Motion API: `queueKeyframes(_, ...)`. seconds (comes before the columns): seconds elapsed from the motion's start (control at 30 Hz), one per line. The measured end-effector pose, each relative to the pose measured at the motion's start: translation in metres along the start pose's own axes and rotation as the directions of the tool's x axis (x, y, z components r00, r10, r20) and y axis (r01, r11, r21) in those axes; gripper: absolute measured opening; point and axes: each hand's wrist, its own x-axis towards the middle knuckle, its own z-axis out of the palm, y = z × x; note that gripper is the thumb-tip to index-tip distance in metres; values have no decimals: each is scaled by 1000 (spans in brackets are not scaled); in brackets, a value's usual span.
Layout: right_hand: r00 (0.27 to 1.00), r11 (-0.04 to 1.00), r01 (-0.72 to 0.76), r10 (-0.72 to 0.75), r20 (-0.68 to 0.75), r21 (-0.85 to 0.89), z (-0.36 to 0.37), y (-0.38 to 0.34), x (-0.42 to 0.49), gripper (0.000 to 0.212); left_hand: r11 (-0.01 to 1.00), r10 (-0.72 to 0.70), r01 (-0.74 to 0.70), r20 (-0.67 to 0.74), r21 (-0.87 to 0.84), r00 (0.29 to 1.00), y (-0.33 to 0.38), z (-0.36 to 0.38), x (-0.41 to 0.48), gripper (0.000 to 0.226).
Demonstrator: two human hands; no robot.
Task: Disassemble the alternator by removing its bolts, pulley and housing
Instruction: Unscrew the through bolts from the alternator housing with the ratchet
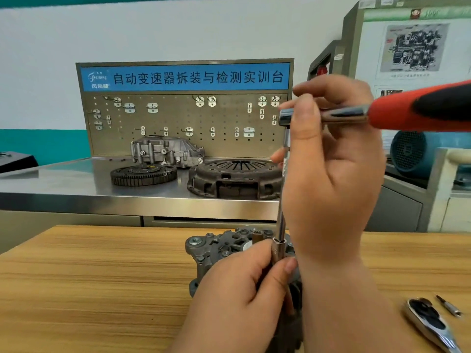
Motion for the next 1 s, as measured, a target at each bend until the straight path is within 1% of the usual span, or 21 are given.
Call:
queueKeyframes(0.07,968,939,-243,250,2,242,3,-5,2,10,999,3,-3,5,-39,1000,-1,1,-1,44)
queueKeyframes(0.1,904,795,-411,418,87,446,3,-8,4,11,999,11,-11,5,-52,1000,-1,1,-2,49)
queueKeyframes(0.13,817,576,-545,528,232,610,3,-9,6,13,998,22,-21,3,-52,1000,-2,1,-2,51)
queueKeyframes(0.2,659,158,-691,538,525,705,0,-8,8,19,999,46,-46,-9,-25,999,-3,0,-2,52)
queueKeyframes(0.27,614,-42,-703,466,637,710,-3,-6,10,23,998,58,-58,-22,1,998,-4,0,-1,50)
queueKeyframes(0.3,629,-34,-693,460,627,720,-4,-6,10,22,998,59,-58,-26,13,998,-3,0,-1,48)
queueKeyframes(0.33,662,56,-678,479,576,733,-4,-4,8,20,998,52,-51,-32,22,998,-2,0,-1,46)
queueKeyframes(0.37,710,223,-657,504,491,720,-2,-5,7,17,999,36,-35,-39,25,999,-2,1,-1,41)
queueKeyframes(0.43,858,684,-505,466,218,526,1,-4,4,12,1000,-6,7,-41,12,999,0,1,0,32)
queueKeyframes(0.47,928,862,-369,360,93,347,3,-3,2,10,1000,-16,17,-34,9,999,0,2,0,31)
queueKeyframes(0.5,971,953,-238,235,36,189,4,-3,1,10,1000,-15,15,-29,11,999,0,1,0,30)
queueKeyframes(0.53,988,982,-155,154,23,108,4,-3,-1,11,1000,-10,10,-26,8,1000,1,1,0,28)
queueKeyframes(0.6,964,940,-264,262,36,215,5,-6,1,11,1000,-10,10,-28,-14,1000,2,1,-1,28)
queueKeyframes(0.63,913,836,-402,396,97,374,5,-9,3,12,1000,-4,4,-31,-21,1000,2,1,-2,33)
queueKeyframes(0.7,753,448,-628,557,350,637,3,-10,7,15,1000,22,-22,-44,-12,999,0,2,-2,45)
queueKeyframes(0.77,626,82,-710,527,574,699,-2,-8,9,21,999,37,-36,-57,16,998,-2,2,-2,50)
queueKeyframes(0.8,607,-11,-706,506,613,708,-3,-7,10,23,999,39,-37,-58,28,998,-2,2,-2,51)
queueKeyframes(0.83,610,-23,-696,507,609,717,-3,-6,10,23,999,35,-33,-58,33,998,-1,2,-1,49)
queueKeyframes(0.87,640,64,-682,533,553,728,-3,-5,8,20,999,23,-22,-56,32,998,-1,2,-1,43)
queueKeyframes(0.93,775,472,-596,549,312,650,2,-6,4,14,1000,-17,18,-53,11,998,1,2,0,32)
queueKeyframes(1.0,938,871,-340,341,62,356,5,-5,1,12,999,-36,36,-51,-1,998,1,3,0,31)
